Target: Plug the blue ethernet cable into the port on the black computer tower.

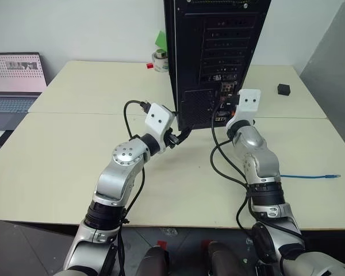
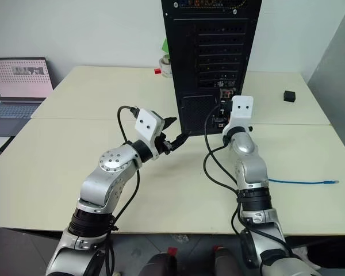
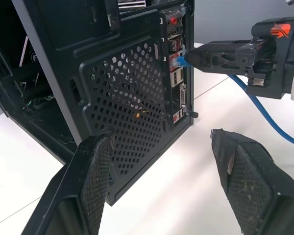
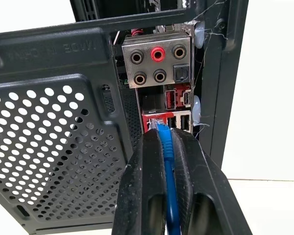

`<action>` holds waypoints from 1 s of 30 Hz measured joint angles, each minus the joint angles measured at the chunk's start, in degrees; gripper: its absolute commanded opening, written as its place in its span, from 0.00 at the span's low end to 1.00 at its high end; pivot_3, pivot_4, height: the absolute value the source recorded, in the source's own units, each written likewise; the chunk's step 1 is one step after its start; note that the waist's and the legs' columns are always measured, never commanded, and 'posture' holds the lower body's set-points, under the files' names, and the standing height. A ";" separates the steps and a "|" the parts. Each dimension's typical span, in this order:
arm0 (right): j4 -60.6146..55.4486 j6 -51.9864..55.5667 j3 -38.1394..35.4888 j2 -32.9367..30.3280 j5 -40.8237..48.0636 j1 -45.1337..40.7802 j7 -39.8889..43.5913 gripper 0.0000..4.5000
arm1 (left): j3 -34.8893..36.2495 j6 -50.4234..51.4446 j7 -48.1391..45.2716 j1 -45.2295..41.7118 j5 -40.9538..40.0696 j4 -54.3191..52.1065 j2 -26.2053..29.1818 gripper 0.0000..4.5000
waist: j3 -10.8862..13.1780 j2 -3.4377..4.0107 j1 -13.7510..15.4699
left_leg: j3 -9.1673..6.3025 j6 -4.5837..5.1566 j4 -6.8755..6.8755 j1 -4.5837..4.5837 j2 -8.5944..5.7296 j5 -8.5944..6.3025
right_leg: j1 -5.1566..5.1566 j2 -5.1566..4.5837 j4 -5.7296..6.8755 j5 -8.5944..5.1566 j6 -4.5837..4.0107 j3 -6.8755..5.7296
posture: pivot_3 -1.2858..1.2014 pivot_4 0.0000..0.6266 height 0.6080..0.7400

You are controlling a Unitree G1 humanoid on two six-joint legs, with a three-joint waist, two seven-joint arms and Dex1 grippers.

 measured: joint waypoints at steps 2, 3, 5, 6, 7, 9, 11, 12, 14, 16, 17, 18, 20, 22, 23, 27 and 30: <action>-0.04 -0.09 -0.19 0.75 -0.07 0.00 -0.90 0.00 | 0.00 -0.03 0.00 0.00 0.06 0.00 0.00 0.74 | 0.00 0.00 0.00 | -0.01 0.00 0.00 0.00 0.01 0.00 | 0.00 0.00 0.00 0.00 0.00 -0.01 | 0.52 0.24 1.00; -0.05 -0.24 -0.25 1.22 -0.19 0.00 -1.49 0.00 | 0.00 -0.04 0.00 0.00 0.07 0.00 0.00 0.74 | 0.00 0.00 0.00 | -0.01 0.00 0.00 0.00 0.01 0.00 | 0.00 0.00 0.00 0.00 0.00 -0.01 | 0.52 0.24 1.00; -0.04 -0.59 -0.30 2.04 -0.58 0.01 -2.69 0.00 | 0.00 -0.06 0.00 0.00 0.09 0.00 -0.01 0.74 | 0.00 0.00 0.00 | -0.01 0.00 0.00 0.00 0.01 0.00 | 0.00 0.00 0.00 0.00 0.00 -0.01 | 0.52 0.24 1.00; 0.00 -0.82 -0.29 2.26 -0.78 0.02 -3.13 0.00 | 0.00 -0.07 0.00 0.00 0.10 0.00 -0.01 0.74 | 0.00 0.00 -0.01 | -0.01 0.00 0.00 0.00 0.00 0.00 | 0.00 0.00 0.00 0.00 0.00 -0.01 | 0.52 0.24 1.00; 0.15 -1.20 -0.28 2.65 -1.07 0.02 -3.65 0.00 | 0.01 -0.07 0.00 0.00 0.12 0.00 -0.01 0.74 | 0.00 0.00 -0.01 | -0.01 0.00 0.00 0.00 0.00 0.00 | 0.00 0.00 0.00 0.00 0.00 0.00 | 0.52 0.24 1.00; 0.78 -2.34 -0.19 3.35 -1.44 0.02 -4.55 0.00 | 0.01 -0.07 0.01 0.00 0.12 0.00 -0.02 0.74 | 0.00 0.00 -0.01 | 0.00 0.00 0.00 0.01 0.00 0.00 | 0.00 0.00 0.00 0.00 0.00 0.00 | 0.52 0.24 1.00; 1.59 -3.64 0.02 3.80 -1.87 0.01 -5.05 0.00 | 0.01 -0.07 0.01 0.00 0.12 0.00 -0.02 0.74 | 0.00 0.00 -0.01 | 0.00 0.00 0.00 0.01 0.01 0.00 | 0.00 0.00 0.00 0.00 0.00 0.00 | 0.52 0.24 1.00; 2.03 -4.25 0.14 3.84 -1.95 -0.01 -5.09 0.00 | 0.01 -0.07 0.01 0.00 0.12 0.00 -0.03 0.74 | 0.00 0.00 -0.03 | 0.00 0.00 0.00 0.01 0.01 0.00 | 0.00 0.01 0.00 0.00 0.00 0.00 | 0.52 0.24 1.00; 2.94 -5.40 0.34 3.88 -2.27 -0.11 -5.06 0.00 | 0.02 -0.07 0.01 0.00 0.12 0.00 -0.04 0.74 | 0.00 0.00 -0.10 | 0.02 0.00 -0.01 0.03 0.02 0.00 | 0.00 0.01 0.00 0.00 0.00 0.01 | 0.52 0.24 1.00; 4.15 -6.50 0.71 3.86 -2.72 -0.44 -5.01 0.00 | 0.03 -0.06 0.02 0.00 0.11 0.00 -0.05 0.74 | 0.00 0.00 -0.20 | 0.03 0.00 -0.01 0.04 0.02 0.00 | 0.00 0.02 0.01 0.00 0.00 0.03 | 0.52 0.24 1.00; 4.51 -6.90 0.81 3.85 -3.00 -0.49 -4.94 0.00 | 0.03 -0.06 0.02 0.00 0.11 0.00 -0.06 0.74 | 0.00 0.00 -0.25 | 0.04 0.00 -0.01 0.05 0.03 0.00 | 0.00 0.02 0.02 0.00 0.00 0.03 | 0.52 0.24 1.00; 4.83 -7.36 0.90 3.85 -3.10 -0.51 -4.87 0.00 | 0.03 -0.06 0.03 0.00 0.11 0.00 -0.06 0.74 | 0.00 0.00 -0.32 | 0.03 0.00 -0.01 0.05 0.03 0.00 | 0.00 0.02 0.02 0.00 0.00 0.03 | 0.52 0.24 1.00; 5.90 -8.28 1.29 3.77 -3.51 -0.79 -4.85 0.00 | 0.06 -0.06 0.05 0.00 0.11 0.00 -0.07 0.74 | 0.00 0.00 -0.49 | 0.04 0.00 -0.01 0.06 0.03 0.00 | 0.00 0.03 0.02 0.00 0.00 0.04 | 0.52 0.24 1.00; 6.88 -9.05 1.59 3.71 -3.63 -1.10 -4.84 0.00 | 0.07 -0.06 0.08 0.00 0.11 -0.01 -0.07 0.74 | 0.00 0.00 -0.63 | 0.03 0.00 -0.01 0.06 0.04 0.00 | 0.00 0.04 0.03 0.00 0.00 0.04 | 0.52 0.24 1.00; 7.39 -9.32 1.69 3.70 -3.65 -1.36 -4.86 0.00 | 0.08 -0.05 0.11 0.00 0.11 -0.01 -0.07 0.74 | 0.00 0.00 -0.68 | 0.03 0.00 -0.02 0.06 0.04 0.00 | 0.00 0.04 0.03 0.00 0.00 0.03 | 0.52 0.24 1.00; 9.01 -10.22 1.83 3.69 -3.68 -2.16 -4.88 0.00 | 0.09 0.00 0.18 0.00 0.10 -0.07 -0.17 0.74 | 0.00 0.00 -0.92 | 0.02 0.00 -0.02 0.06 0.05 0.00 | 0.00 0.04 0.03 0.00 0.00 0.03 | 0.52 0.24 1.00; 9.78 -10.86 1.90 3.69 -3.69 -2.43 -4.87 0.00 | 0.09 0.05 0.21 0.00 0.09 -0.14 -0.25 0.74 | 0.00 0.00 -1.01 | 0.01 0.00 -0.02 0.06 0.05 0.00 | 0.00 0.04 0.04 0.00 0.00 0.03 | 0.52 0.24 1.00</action>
